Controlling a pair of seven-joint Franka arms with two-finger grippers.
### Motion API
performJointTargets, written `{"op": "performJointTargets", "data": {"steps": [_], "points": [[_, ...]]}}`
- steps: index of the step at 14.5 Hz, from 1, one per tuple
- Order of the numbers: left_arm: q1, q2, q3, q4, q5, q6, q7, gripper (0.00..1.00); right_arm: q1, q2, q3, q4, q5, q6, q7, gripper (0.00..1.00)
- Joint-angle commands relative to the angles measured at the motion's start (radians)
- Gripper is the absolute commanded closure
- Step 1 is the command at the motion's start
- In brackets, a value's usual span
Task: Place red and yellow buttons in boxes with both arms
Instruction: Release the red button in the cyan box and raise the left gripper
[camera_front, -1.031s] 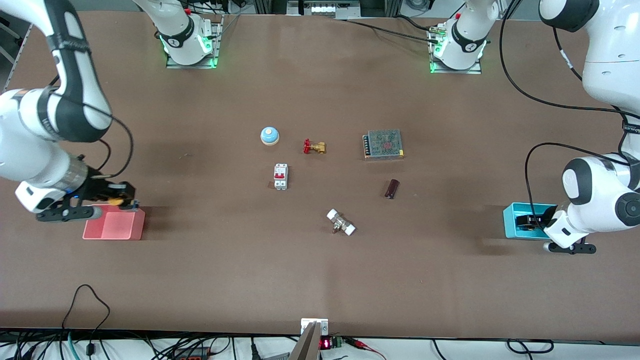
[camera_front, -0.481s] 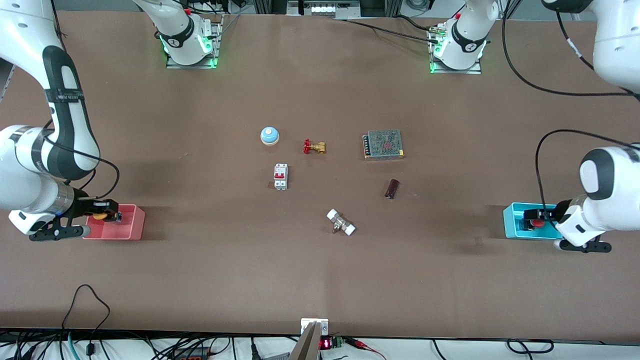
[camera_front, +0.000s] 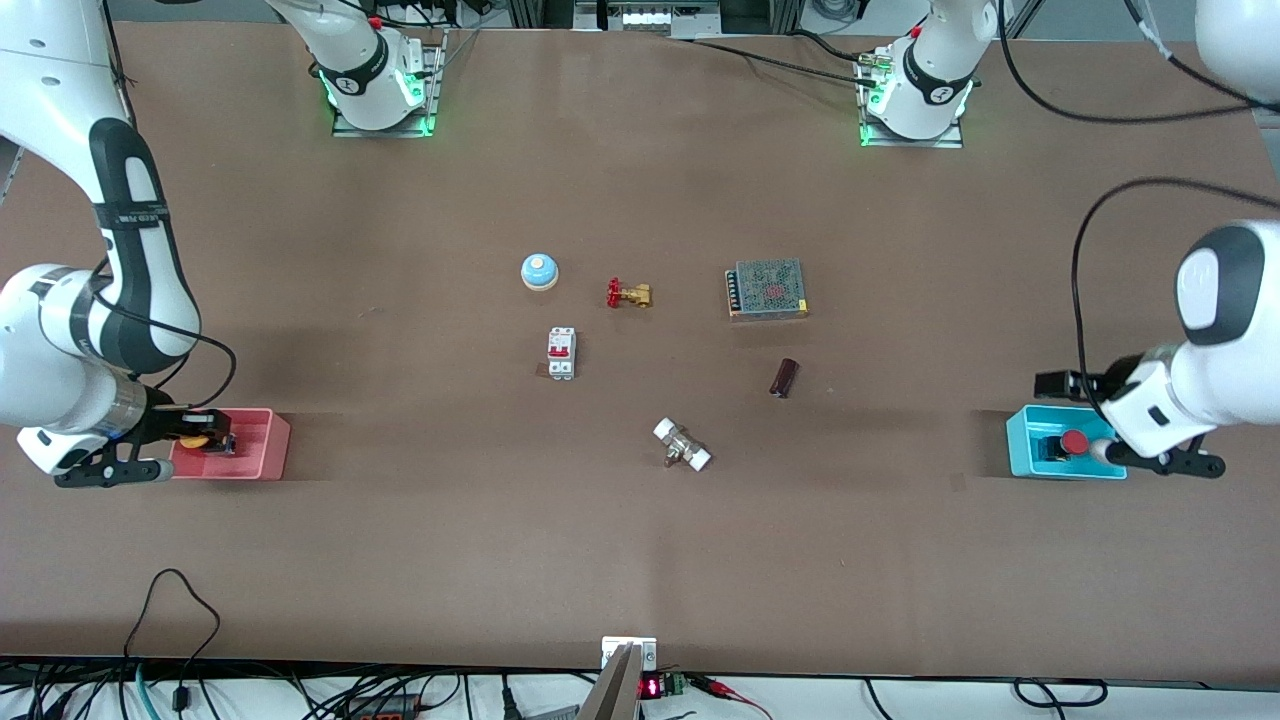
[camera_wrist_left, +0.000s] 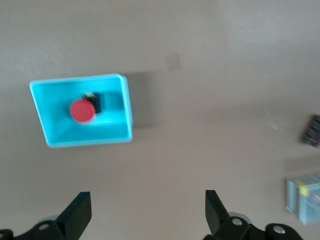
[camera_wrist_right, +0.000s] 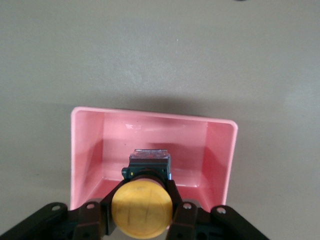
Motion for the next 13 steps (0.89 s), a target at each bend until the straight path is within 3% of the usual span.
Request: {"op": "performJointTargets", "data": {"steps": [1,5,6,8,11,13], "points": [[-0.064,-0.006,-0.005,0.108,-0.007,-0.179,-0.093,0.0,-0.005,0.031,0.0,0.006,0.024,0.027,-0.029,0.82],[-0.158,-0.038,0.015,0.214,-0.008,-0.351,-0.158,0.0,-0.005,0.036,0.0,-0.009,0.024,0.047,-0.029,0.8],[-0.218,-0.099,0.056,0.187,-0.008,-0.347,-0.161,0.0,-0.005,0.039,0.0,-0.009,0.024,0.049,-0.029,0.71],[-0.315,-0.222,0.214,0.08,-0.042,-0.28,-0.129,0.0,-0.005,0.044,0.0,-0.009,0.024,0.049,-0.029,0.58],[-0.306,-0.44,0.238,-0.222,-0.077,-0.048,-0.043,0.0,-0.005,0.045,0.0,-0.011,0.024,0.049,-0.029,0.5],[-0.293,-0.527,0.239,-0.297,-0.076,0.061,-0.043,0.0,-0.005,0.047,0.0,-0.009,0.024,0.049,-0.029,0.45]]}}
